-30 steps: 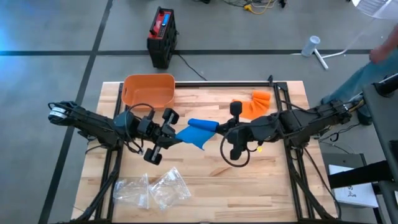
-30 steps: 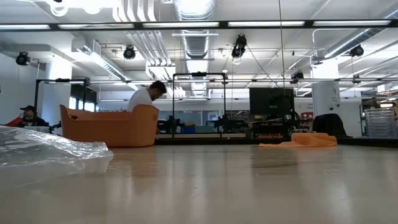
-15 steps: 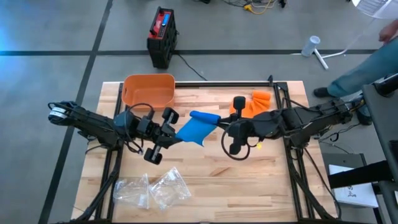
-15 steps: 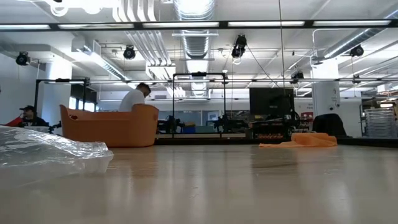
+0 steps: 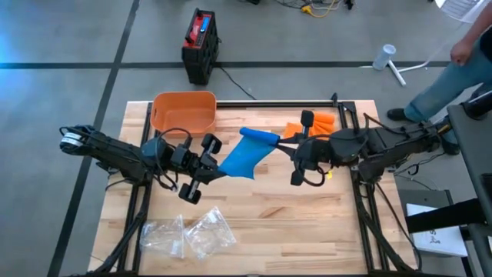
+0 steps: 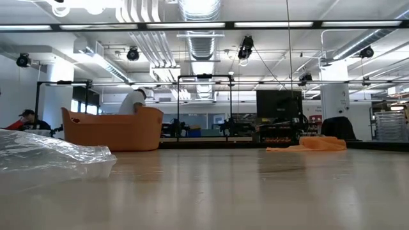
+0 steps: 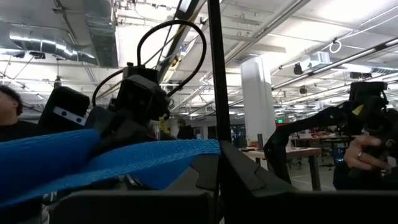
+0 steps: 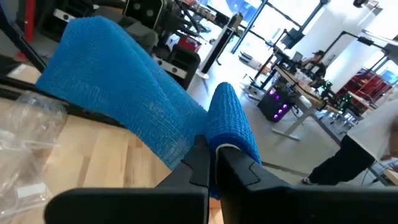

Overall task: Roll bandage
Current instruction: Roll the blue bandage

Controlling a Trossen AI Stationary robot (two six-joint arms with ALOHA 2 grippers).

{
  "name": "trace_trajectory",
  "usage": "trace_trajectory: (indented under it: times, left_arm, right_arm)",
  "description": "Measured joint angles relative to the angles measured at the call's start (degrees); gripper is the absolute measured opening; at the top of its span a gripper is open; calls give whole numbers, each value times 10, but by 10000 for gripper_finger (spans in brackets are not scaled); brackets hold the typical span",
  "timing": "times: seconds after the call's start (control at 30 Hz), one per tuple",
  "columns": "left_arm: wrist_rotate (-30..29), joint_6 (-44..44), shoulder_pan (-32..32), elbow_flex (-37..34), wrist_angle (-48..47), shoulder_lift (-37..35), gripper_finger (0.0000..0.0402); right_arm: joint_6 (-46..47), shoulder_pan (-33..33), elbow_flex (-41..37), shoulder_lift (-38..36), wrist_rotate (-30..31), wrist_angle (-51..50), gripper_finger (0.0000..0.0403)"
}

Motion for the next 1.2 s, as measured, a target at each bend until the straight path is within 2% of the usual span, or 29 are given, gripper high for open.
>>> trace_trajectory:
  times: [0.17,0.23,0.43,0.67,0.8,0.97,1.13,1.2]
  left_arm:
    - [-2,-8,0,0,5,-9,0]
    - [-21,-8,0,0,5,-10,0]
    - [-130,-9,11,0,73,-13,0]
    - [-114,-9,45,38,22,-17,0]
    - [-115,-10,57,61,-35,-12,0]
    - [-157,-10,64,69,-50,-12,0]
    - [-162,-15,65,68,-61,-20,0]
    - [-157,-24,63,68,-62,-20,0]
  right_arm:
    - [2,-1,-11,-3,0,4,2]
    - [3,-1,-11,-5,0,14,2]
    - [-1,-1,-12,-7,0,13,2]
    - [4,-1,-13,19,-6,-5,2]
    - [6,-1,-14,31,-58,-6,2]
    - [22,0,-14,31,-87,-15,2]
    - [30,0,-14,23,-87,-27,2]
    - [29,0,-14,19,-68,-27,2]
